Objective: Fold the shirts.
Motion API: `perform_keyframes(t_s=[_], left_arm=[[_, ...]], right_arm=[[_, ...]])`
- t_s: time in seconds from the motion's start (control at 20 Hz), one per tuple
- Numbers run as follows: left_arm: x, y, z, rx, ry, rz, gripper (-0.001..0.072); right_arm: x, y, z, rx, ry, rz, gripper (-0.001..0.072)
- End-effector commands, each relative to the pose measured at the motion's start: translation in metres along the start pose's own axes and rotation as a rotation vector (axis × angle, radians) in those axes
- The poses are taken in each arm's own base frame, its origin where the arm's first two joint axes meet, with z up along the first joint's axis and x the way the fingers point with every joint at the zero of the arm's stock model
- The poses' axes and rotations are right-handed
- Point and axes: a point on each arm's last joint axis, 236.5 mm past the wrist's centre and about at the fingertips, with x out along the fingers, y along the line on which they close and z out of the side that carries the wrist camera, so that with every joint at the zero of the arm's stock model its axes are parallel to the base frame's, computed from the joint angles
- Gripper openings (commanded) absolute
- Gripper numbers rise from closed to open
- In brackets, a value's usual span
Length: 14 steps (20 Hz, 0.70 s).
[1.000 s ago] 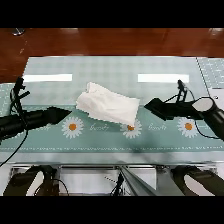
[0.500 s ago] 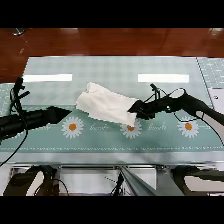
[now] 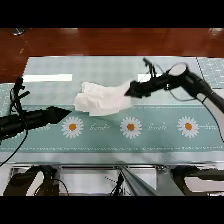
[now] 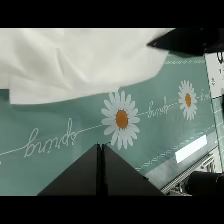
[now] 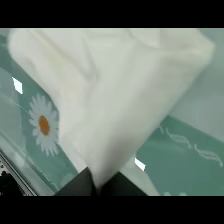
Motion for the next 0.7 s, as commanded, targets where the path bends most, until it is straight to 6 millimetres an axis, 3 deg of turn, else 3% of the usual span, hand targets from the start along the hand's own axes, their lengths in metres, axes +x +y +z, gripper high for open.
perform_keyframes(t_s=[0.0,0.15,0.3,0.5,0.65], left_arm=[[0.0,0.0,0.0,-0.001,0.0,0.0,0.002],[0.0,0.0,0.0,-0.001,0.0,0.0,0.0019],[0.0,0.0,0.0,0.0,0.001,0.0,0.0019],[0.0,0.0,0.0,-0.001,0.001,0.0,0.0019],[0.0,0.0,0.0,0.0,0.0,0.0,0.0019]], right_arm=[[-0.075,0.056,0.055,-0.168,-0.143,-0.112,0.0033],[-0.136,0.065,0.068,-0.218,-0.185,-0.273,0.0033],[-0.191,0.065,0.075,-0.182,-0.25,-0.317,0.0033],[-0.274,0.022,0.075,0.026,-0.379,-0.385,0.0033],[-0.328,-0.01,0.052,0.199,-0.431,-0.412,0.0034]])
